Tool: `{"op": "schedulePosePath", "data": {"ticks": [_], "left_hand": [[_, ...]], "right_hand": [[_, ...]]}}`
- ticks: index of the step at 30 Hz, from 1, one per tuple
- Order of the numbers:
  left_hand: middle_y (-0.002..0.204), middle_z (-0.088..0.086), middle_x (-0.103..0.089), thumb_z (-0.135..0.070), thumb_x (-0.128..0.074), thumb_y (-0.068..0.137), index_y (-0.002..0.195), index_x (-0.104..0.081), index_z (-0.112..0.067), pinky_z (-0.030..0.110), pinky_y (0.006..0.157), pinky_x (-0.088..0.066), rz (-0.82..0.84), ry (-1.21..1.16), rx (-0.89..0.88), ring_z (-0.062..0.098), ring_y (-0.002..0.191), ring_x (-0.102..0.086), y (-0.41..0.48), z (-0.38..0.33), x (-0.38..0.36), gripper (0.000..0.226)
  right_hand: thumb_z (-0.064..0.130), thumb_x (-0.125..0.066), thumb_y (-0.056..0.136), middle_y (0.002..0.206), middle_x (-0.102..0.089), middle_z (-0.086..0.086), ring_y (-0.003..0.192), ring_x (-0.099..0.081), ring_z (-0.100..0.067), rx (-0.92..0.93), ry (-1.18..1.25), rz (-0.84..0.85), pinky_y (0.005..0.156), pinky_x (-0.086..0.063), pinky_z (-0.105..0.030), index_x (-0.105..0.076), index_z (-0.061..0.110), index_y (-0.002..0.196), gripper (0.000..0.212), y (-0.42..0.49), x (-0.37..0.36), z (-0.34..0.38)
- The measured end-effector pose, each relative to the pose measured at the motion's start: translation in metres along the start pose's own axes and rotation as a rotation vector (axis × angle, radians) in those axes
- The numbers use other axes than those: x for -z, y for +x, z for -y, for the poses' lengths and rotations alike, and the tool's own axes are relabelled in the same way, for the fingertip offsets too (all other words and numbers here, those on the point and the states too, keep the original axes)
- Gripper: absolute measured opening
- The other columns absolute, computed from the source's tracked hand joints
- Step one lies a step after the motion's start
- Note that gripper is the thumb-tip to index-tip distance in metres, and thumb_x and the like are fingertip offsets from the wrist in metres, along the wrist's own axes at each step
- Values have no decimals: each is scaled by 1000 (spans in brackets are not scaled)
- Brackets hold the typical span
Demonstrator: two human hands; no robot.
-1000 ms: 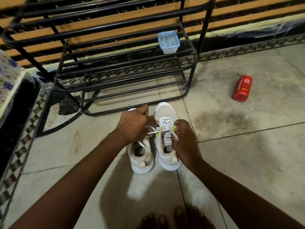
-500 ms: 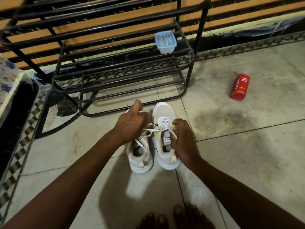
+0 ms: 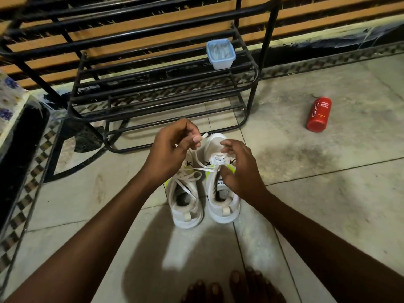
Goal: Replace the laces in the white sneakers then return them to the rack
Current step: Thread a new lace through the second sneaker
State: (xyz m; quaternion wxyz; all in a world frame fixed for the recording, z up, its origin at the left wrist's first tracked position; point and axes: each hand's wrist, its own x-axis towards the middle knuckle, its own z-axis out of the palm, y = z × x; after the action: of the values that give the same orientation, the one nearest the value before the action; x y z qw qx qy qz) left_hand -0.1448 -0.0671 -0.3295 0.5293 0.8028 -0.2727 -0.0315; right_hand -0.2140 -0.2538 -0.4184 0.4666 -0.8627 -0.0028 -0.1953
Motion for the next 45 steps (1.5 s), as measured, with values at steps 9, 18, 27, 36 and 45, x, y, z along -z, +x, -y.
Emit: {"op": "schedulePosePath", "data": {"ticks": [9,18,27,36,45], "left_hand": [[80,9,-70,-1,-65,97,94,-66,4,32,64,-49,-16,-81,-41,19,74,-65,-2,-19,8,6],[91,1,-76,-2,-63,99,92,-75,-2,37,87,-56,-72,95,122,15,91,-71,-27,22,53,13],[83,-1,-68,-13,-78,88,84,-79,-28,24,71,-44,-191,417,321,5,72,-58,-65,70,66,15],[68,-4,-71,-11,-81,86,77,-74,-29,32,69,-51,-160,383,437,12,64,-62,-65,80,53,20],[72,3,-64,11,-70,90,83,-64,8,40,69,-64,-200,-173,468,27,62,-71,-41,49,1,9]], "right_hand": [[8,-73,90,100,-67,-15,97,-58,-26,-65,338,314,91,-46,-40,-75,4,100,11,53,10,45],[0,-62,95,73,-65,-15,57,-51,-11,-106,438,176,54,-41,-17,-65,-1,89,7,70,37,41],[6,-79,83,76,-66,-20,66,-57,-27,-94,276,110,68,-50,-34,-66,9,104,25,70,29,36],[7,-72,85,81,-66,-1,64,-68,-8,-60,114,13,67,-59,-38,-63,14,96,16,71,18,11],[-4,-74,79,102,-68,-3,78,-72,-13,-135,70,43,70,-60,-29,-64,22,93,31,40,21,-11]]}}
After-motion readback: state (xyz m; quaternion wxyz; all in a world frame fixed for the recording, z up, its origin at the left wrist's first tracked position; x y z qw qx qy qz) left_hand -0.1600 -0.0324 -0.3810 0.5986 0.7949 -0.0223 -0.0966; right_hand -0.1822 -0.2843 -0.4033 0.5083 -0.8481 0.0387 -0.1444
